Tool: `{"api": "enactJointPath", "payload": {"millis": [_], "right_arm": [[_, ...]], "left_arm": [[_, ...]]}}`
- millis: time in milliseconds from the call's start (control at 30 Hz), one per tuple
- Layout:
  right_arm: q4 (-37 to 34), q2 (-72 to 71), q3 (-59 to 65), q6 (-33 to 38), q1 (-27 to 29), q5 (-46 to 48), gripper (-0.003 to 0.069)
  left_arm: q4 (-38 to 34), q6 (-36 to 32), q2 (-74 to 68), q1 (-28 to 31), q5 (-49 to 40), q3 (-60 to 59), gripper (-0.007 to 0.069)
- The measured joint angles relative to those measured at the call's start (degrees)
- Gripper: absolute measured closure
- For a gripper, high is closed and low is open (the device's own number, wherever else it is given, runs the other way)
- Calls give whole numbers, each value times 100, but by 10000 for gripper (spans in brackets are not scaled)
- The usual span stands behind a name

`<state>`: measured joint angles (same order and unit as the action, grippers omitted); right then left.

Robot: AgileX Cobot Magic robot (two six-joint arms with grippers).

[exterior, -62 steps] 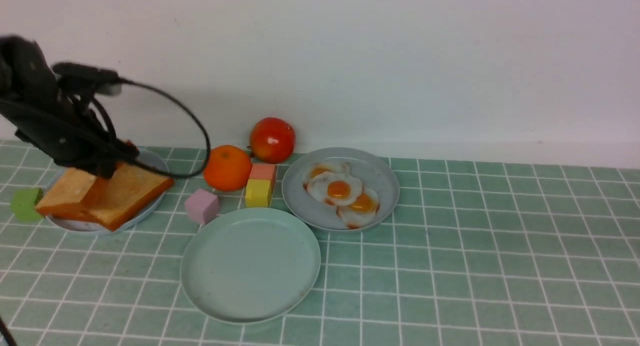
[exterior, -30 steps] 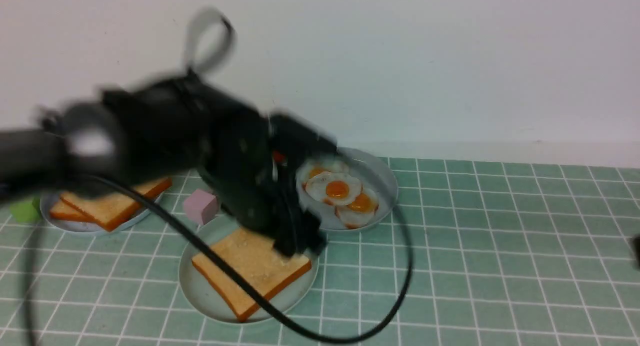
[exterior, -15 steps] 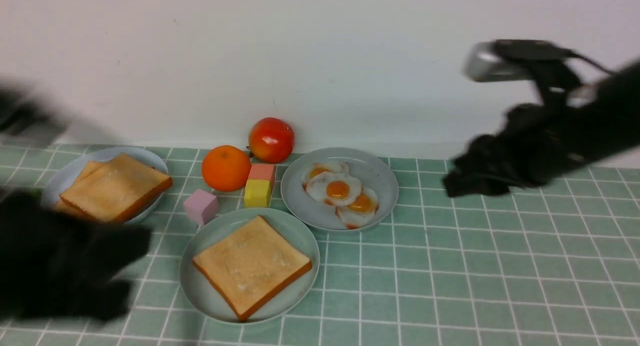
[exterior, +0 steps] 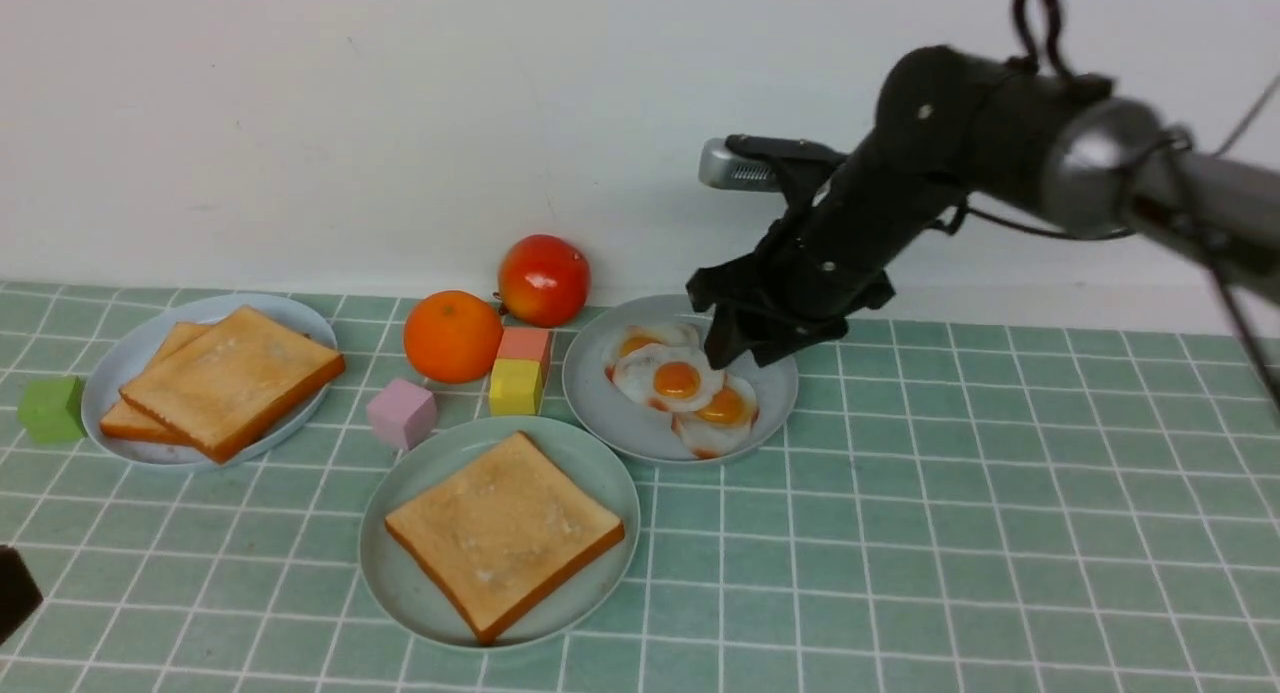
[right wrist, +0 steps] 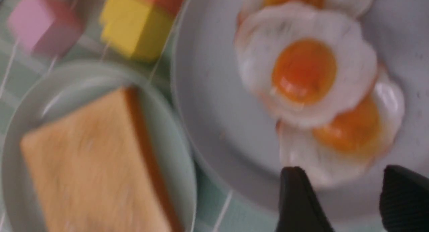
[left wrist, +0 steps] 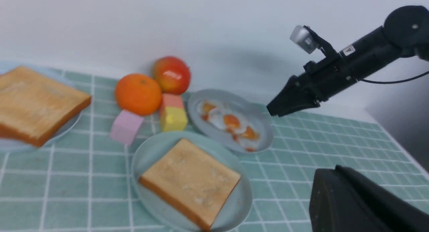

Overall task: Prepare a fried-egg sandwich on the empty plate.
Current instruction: Use the right arm to grab a fried egg

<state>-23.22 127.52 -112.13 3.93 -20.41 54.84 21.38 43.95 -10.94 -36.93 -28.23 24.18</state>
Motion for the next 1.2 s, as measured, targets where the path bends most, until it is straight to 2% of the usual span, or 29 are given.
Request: {"api": "enactJointPath", "payload": {"millis": [267,633,1200], "right_arm": [[-492,931,-863,-238,259,-330,224],[-1130,1275,-931,22,335,-833,220],[-1346,1391,-937,209,325,-663,220]], "left_arm": [[-5,35,0,0,-39,-7,638],[-45,35,0,0,-44,-7,638],[-45,36,0,0,-44,-25,638]]}}
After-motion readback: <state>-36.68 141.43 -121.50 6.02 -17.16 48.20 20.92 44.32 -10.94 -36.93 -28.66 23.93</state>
